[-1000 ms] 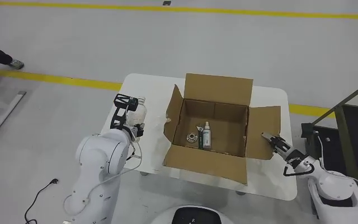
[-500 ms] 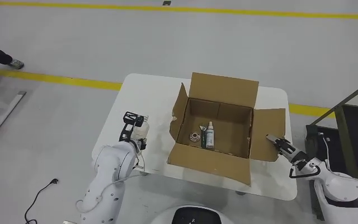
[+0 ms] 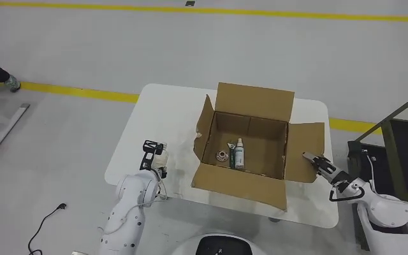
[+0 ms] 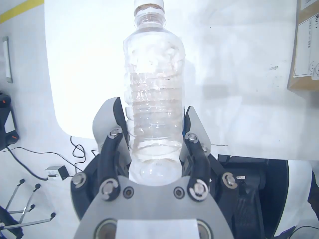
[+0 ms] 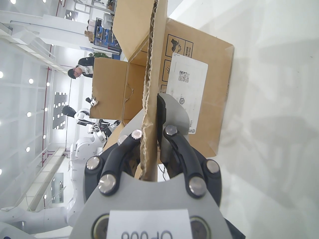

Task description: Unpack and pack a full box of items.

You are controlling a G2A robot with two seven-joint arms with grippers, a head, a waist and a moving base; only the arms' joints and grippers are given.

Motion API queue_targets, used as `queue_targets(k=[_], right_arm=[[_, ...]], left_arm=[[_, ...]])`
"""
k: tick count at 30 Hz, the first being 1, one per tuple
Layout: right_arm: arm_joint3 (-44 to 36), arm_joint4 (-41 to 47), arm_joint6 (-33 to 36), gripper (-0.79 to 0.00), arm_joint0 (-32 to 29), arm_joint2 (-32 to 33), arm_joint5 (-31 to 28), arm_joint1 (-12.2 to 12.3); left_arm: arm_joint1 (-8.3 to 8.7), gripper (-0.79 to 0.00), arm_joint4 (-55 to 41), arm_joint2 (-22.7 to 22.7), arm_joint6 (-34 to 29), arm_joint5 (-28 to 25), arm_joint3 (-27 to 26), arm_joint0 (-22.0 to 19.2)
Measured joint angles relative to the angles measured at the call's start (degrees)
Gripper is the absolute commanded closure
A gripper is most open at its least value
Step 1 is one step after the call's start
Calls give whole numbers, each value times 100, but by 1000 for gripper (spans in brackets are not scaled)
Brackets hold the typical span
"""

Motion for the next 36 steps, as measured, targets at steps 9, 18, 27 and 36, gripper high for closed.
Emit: queue_targets(k=[9, 18, 27, 36], right_arm=[[74, 79, 139, 0, 16, -27, -34, 16], [234, 126, 278, 0, 176, -259, -158, 15], [525, 73, 448, 0, 475, -455, -365, 28], [944, -160, 803, 0, 951, -580, -731, 78]], left_arm=[[37, 0, 150, 91, 317, -196, 569, -85], [44, -785, 78, 196, 323, -210, 632, -175], [68, -785, 194, 283, 248, -267, 569, -207], [104, -785, 96, 222, 59, -337, 23, -75]])
